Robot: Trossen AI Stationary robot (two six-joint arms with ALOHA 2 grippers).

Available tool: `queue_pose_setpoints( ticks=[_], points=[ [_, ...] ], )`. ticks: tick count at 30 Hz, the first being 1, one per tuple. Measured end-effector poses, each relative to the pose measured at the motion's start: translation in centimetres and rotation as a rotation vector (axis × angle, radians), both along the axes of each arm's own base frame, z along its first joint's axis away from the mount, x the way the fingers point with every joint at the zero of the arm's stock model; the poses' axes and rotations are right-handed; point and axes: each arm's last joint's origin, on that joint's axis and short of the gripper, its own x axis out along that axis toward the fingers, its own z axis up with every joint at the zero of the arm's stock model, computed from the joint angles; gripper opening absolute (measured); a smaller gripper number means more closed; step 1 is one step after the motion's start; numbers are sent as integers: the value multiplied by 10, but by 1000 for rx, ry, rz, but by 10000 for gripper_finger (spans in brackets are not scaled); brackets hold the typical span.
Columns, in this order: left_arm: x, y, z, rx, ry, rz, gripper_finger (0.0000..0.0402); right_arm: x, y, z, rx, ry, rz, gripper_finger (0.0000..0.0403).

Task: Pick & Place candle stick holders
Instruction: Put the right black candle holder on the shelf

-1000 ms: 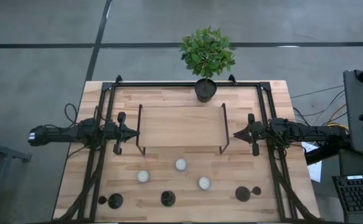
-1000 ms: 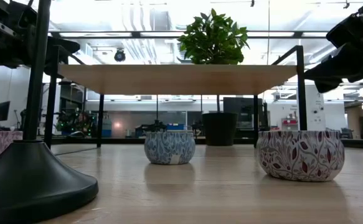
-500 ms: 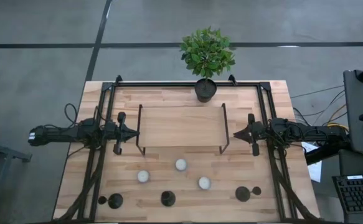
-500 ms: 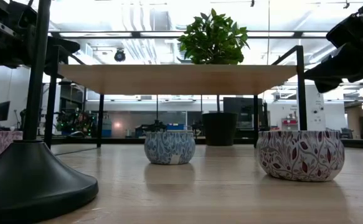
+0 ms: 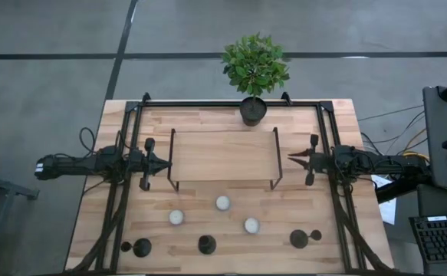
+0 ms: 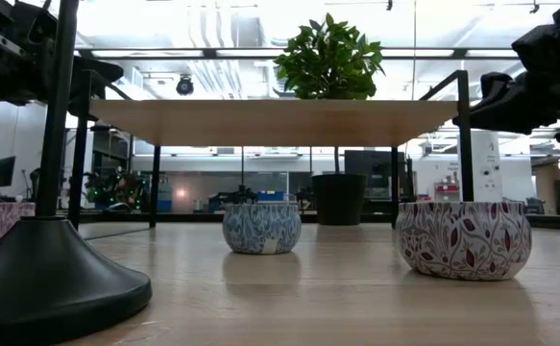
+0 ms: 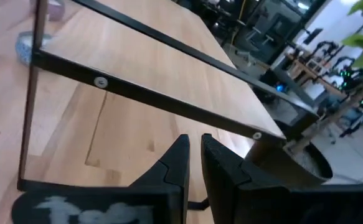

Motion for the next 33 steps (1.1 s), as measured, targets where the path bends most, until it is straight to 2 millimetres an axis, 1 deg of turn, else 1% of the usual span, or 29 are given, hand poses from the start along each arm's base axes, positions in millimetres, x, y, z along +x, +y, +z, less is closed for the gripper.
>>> queue_pose_setpoints(
  ticks=[2, 3, 6, 10, 14, 16, 19, 24, 26, 30, 33],
  points=[
    [0, 0, 0, 0, 0, 0, 10, 0, 0, 0, -1, 0, 3, 36],
    [0, 0, 0, 0, 0, 0, 10, 0, 0, 0, 42, -9, 8, 36],
    [0, 0, 0, 0, 0, 0, 10, 1, 3, 1, 258, -59, 43, 36],
    [0, 0, 0, 0, 1, 0, 10, 2, 3, 2, 416, -111, 24, 36],
    [0, 0, 0, 0, 1, 1, 10, 6, 3, 11, 659, -294, 8, 36],
    [0, 0, 0, 0, 1, 1, 10, 6, 2, 20, 696, -409, 14, 36],
    [0, 0, 0, 0, 1, 1, 10, 4, 3, 35, 724, -554, 89, 36],
    [0, 0, 0, 0, 1, 1, 10, 1, 4, 46, 1013, -667, 182, 36],
    [0, 0, 0, 0, 2, 1, 10, 0, 4, 50, 1053, -682, 198, 36],
    [0, 0, 0, 0, 2, 1, 10, 2, 6, 56, 1060, -664, 235, 36],
    [0, 0, 0, 0, 2, 1, 10, 3, 9, 71, 1004, -663, 299, 34]
  ],
)
